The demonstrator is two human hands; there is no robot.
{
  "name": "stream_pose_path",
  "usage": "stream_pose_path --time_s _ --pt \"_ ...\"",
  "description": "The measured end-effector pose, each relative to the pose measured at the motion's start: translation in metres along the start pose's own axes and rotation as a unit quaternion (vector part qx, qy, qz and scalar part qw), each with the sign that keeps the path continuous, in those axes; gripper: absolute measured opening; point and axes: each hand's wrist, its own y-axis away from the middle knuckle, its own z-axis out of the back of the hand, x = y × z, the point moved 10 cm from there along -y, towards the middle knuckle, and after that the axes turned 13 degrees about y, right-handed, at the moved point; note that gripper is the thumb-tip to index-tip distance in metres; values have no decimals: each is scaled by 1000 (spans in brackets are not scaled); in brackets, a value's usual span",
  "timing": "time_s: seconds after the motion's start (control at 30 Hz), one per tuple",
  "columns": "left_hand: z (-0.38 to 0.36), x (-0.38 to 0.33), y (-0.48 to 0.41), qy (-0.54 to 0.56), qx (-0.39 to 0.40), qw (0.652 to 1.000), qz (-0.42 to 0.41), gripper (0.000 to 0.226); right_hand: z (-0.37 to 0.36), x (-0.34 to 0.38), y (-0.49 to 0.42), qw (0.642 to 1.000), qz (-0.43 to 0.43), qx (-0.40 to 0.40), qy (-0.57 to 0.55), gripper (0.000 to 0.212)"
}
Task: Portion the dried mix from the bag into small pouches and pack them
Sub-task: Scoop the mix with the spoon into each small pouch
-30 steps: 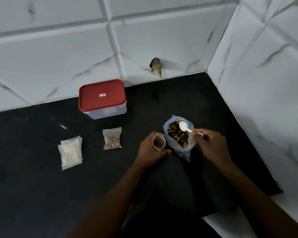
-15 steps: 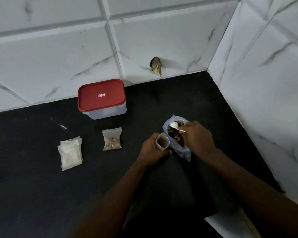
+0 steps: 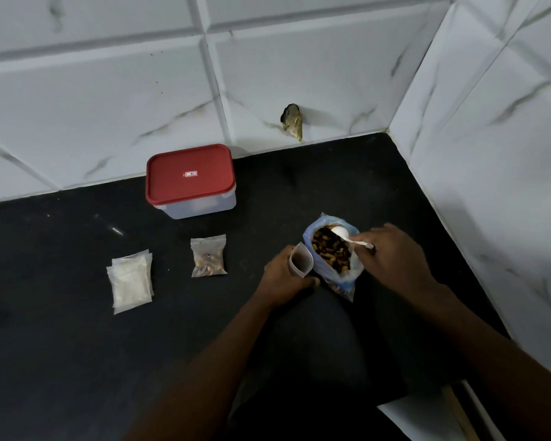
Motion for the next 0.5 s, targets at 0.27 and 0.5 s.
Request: stream_pose_path --time_s 0.27,0.5 --pt "-2 -4 -3 -7 25 1000 11 66 -21 13 2 996 -19 36 75 23" --pt "-6 -2 -6 9 44 999 16 66 -24 -4 -1 982 -104 71 -140 21"
